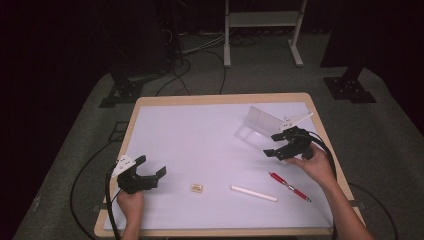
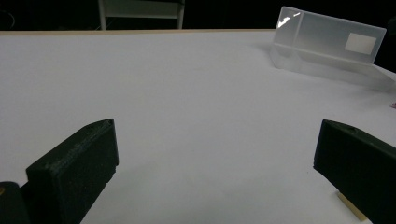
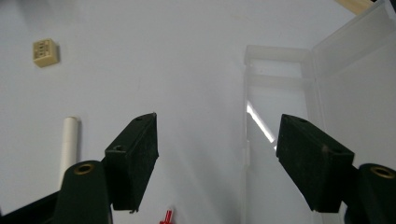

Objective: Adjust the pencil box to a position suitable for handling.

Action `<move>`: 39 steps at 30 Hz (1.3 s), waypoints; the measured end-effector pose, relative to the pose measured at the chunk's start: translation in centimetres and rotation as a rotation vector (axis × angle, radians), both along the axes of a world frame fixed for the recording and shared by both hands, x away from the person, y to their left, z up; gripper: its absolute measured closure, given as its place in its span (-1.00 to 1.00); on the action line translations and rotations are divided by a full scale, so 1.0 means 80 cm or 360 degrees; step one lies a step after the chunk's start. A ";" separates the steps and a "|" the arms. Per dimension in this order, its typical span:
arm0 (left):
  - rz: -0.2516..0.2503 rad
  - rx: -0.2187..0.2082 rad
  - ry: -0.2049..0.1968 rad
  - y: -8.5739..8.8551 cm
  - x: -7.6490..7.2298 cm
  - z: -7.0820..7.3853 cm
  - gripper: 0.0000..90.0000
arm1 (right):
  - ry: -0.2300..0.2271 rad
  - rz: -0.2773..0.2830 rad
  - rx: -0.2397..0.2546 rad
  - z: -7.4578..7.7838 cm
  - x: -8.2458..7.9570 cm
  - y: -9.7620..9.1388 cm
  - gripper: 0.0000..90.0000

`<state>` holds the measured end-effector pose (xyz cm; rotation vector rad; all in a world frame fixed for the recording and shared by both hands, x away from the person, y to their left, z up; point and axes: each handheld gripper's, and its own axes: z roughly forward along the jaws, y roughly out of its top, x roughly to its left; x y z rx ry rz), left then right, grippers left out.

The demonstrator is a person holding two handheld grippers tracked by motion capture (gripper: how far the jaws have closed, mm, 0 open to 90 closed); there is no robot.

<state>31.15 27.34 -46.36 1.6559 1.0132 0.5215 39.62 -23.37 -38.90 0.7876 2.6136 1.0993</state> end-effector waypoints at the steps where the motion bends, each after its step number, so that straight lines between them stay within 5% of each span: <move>1: 0.0000 0.0001 -0.0002 0.000 0.000 0.000 -1.00 | 0.0017 0.0003 -0.0006 -0.002 0.003 0.003 -0.31; 23: 0.0007 -0.0009 0.0002 0.001 0.000 0.000 -1.00 | 0.0108 -0.0022 -0.0147 -0.039 0.043 0.018 0.23; 39: 0.0007 -0.0015 0.0001 0.001 0.000 0.000 -1.00 | 0.0174 -0.0033 -0.0356 -0.060 0.062 0.040 0.46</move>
